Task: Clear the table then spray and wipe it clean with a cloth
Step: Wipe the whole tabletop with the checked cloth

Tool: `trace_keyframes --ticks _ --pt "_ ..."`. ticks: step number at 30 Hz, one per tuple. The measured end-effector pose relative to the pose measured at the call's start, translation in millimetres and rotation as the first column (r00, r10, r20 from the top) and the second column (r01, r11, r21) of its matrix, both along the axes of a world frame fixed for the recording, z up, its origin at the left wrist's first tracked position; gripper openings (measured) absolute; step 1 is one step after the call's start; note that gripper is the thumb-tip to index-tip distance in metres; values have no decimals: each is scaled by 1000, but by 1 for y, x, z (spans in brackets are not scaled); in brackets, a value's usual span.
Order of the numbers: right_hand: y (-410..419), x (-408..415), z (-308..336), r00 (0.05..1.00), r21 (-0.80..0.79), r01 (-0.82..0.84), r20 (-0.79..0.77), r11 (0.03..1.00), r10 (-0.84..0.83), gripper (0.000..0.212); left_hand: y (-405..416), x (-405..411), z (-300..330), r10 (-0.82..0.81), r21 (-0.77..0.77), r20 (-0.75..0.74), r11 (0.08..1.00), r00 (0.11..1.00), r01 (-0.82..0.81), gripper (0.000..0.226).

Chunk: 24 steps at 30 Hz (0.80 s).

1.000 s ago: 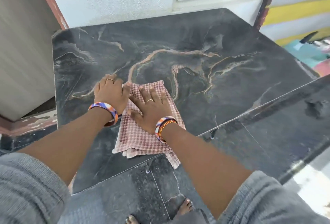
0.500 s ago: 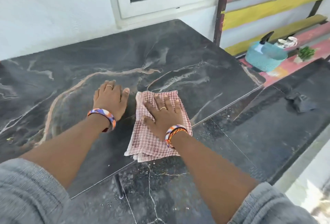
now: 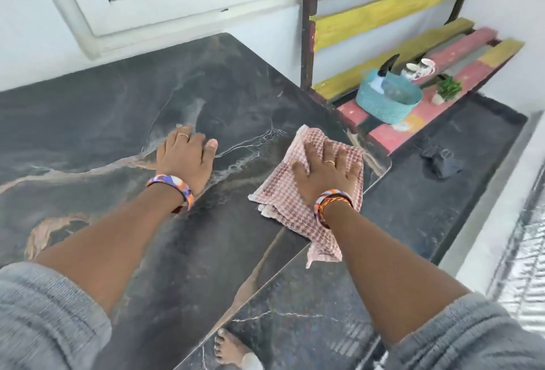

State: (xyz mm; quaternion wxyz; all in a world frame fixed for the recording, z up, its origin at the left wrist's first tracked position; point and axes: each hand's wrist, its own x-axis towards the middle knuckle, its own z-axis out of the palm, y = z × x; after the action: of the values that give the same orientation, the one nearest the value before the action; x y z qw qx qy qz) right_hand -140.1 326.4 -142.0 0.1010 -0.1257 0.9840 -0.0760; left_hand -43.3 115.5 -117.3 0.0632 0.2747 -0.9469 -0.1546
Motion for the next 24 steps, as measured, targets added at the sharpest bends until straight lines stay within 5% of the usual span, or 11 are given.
trace_keyframes --ticks 6,11,24 --pt "-6 -49 1 884 31 464 36 885 -465 65 -20 -72 4 -48 53 -35 997 998 50 43" --pt "-19 -81 5 809 66 584 38 809 -587 68 -33 -110 9 -47 97 -47 994 998 51 43" --pt "-195 -224 3 994 -16 94 -51 995 -95 56 -112 -181 3 203 39 -20 979 979 -202 45"
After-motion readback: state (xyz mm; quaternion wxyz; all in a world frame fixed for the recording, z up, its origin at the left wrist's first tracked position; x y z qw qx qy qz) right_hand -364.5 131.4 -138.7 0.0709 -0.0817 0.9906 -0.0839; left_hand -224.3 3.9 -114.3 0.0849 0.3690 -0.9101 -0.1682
